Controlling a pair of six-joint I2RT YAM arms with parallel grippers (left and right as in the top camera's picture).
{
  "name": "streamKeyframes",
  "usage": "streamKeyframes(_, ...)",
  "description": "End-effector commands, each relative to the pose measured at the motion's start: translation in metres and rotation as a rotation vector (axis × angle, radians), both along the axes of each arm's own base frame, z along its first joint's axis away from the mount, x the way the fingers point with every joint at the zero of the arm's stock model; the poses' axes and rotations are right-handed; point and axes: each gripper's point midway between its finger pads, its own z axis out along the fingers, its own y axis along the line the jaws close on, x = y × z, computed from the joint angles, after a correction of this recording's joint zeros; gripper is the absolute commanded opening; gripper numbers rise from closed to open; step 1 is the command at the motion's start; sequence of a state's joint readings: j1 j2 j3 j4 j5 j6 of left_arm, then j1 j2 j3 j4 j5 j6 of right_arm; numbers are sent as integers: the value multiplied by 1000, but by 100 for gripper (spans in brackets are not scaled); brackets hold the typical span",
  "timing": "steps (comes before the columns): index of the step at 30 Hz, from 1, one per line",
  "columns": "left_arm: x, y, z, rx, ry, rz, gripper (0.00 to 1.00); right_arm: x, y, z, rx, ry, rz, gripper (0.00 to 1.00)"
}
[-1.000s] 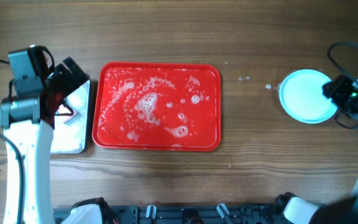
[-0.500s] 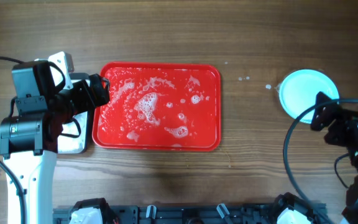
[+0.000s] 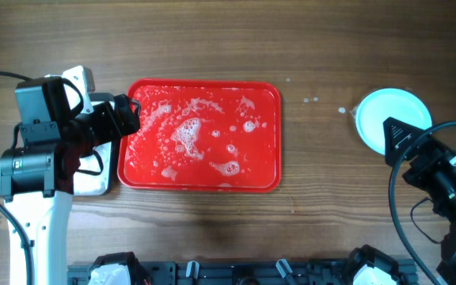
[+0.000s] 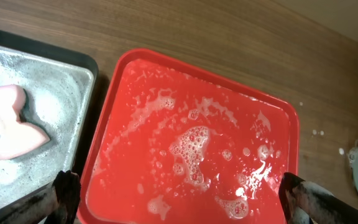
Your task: Clean dirty plates on tray and stack at the side
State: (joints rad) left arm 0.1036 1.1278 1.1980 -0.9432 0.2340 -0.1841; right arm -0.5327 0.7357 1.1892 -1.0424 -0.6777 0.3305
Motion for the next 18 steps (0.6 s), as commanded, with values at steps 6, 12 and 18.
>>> streamKeyframes(6, 2, -4, 5, 2, -14, -29, 100, -2, 5, -1, -7, -1, 32, 100)
streamKeyframes(12, 2, -4, 5, 2, -14, -29, 100, 15, 11, 11, -423, -165, 123, 100)
streamKeyframes(18, 2, -4, 5, 2, -14, -29, 100, 34, 34, 5, -491, -401, 170, 100)
